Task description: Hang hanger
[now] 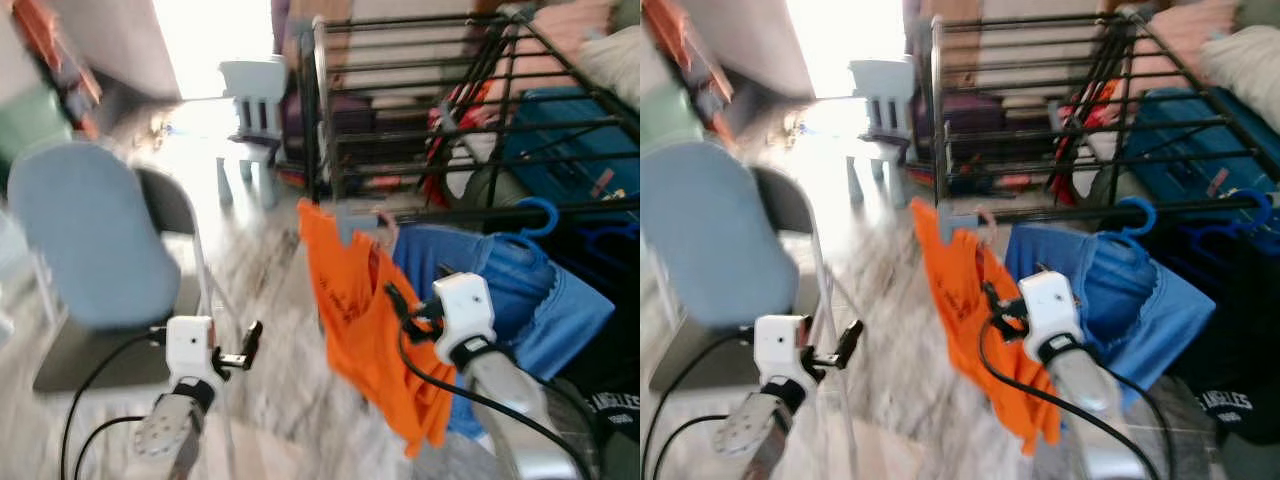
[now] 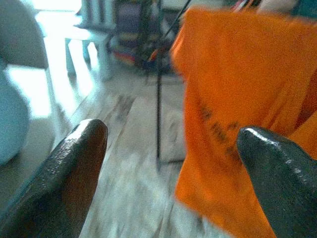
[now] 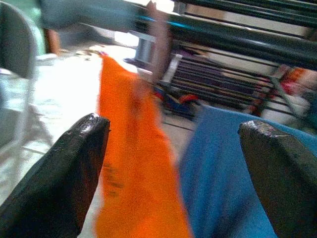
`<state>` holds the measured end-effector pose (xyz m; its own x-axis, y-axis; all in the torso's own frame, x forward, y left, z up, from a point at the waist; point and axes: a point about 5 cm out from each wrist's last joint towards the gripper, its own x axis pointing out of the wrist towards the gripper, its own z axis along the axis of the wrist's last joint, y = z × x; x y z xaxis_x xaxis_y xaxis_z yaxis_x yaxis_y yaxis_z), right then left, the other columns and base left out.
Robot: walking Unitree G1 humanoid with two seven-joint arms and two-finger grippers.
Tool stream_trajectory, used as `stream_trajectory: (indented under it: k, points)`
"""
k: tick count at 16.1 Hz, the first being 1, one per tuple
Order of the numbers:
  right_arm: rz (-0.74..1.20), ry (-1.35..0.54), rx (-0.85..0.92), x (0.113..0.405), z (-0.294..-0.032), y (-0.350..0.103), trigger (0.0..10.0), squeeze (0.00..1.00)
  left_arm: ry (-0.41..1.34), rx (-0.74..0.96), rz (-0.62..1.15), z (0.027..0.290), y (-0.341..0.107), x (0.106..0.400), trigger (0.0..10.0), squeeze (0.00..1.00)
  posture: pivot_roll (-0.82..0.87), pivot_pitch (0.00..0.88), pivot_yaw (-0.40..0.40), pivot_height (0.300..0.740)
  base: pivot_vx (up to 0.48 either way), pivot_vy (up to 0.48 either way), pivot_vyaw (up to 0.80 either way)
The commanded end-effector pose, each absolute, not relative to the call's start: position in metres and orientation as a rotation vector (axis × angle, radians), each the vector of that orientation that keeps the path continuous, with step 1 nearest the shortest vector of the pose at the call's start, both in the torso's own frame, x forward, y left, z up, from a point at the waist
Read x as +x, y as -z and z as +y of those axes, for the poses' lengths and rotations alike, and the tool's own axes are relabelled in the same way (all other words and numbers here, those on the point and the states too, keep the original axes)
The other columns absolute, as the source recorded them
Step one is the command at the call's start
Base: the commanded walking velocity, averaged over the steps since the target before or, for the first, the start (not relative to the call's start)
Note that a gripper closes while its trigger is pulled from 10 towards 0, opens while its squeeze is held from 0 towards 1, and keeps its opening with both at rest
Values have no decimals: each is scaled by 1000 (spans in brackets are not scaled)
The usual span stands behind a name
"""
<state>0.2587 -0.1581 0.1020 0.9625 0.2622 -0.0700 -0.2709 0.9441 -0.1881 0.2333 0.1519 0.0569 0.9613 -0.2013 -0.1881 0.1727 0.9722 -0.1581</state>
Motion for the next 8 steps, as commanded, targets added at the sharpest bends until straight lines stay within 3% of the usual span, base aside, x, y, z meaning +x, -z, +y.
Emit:
stream_trajectory:
  k: [1,3,8]
  points:
    - [65,-248,-201,257,-166,-99,10000,0,219,-150,190,144,-61,236,10000,0,-132,0,66,740,322,356,0]
    - [68,-247,-201,256,-167,-98,10000,0,230,-144,191,143,-61,235,10000,0,-131,0,67,740,294,381,0]
    - [90,-252,-199,254,-166,-94,10000,0,237,-147,204,143,-60,233,10000,0,-129,0,67,740,0,0,0]
